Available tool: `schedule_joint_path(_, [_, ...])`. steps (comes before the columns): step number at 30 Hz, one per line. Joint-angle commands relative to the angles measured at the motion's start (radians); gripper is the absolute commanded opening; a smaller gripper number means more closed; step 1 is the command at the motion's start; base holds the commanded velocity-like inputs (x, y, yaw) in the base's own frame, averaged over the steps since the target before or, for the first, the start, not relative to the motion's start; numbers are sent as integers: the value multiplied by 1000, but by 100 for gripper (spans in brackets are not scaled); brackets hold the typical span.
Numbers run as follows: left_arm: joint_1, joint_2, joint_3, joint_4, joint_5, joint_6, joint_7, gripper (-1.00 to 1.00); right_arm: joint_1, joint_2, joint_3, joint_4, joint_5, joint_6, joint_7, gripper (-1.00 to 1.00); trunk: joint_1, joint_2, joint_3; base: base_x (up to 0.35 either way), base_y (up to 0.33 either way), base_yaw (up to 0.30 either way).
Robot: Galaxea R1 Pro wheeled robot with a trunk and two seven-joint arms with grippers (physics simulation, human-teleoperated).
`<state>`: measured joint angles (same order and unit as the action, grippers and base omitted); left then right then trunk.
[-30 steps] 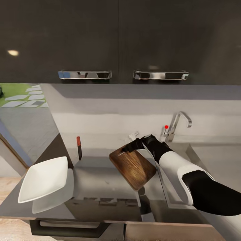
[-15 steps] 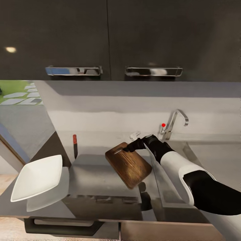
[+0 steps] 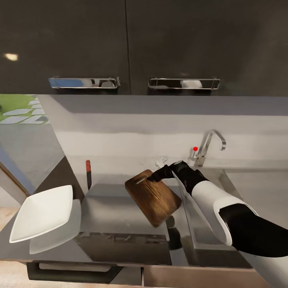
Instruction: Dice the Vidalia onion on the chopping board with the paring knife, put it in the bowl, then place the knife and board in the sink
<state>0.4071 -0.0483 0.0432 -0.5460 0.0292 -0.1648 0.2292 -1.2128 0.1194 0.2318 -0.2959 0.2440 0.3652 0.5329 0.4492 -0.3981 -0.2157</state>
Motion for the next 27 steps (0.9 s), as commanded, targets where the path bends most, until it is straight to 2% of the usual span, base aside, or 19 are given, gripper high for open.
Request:
schedule_joint_path(1, [1,-1,3,-2,3,-2,-1,100,-1,0,-2,-2,11,3,5,100,1,-2,-2,140,0,0])
schedule_joint_path(9, [0,-1,3,-2,3,-2,-1,100,-1,0,-1,0,10,3,5,100,1,-2,-2,219,0,0])
schedule_joint_path(27, [0,-1,3,-3,3,-1,-1,100,-1,2,0,1,9,3,5,100,1,-2,-2,11,39,0])
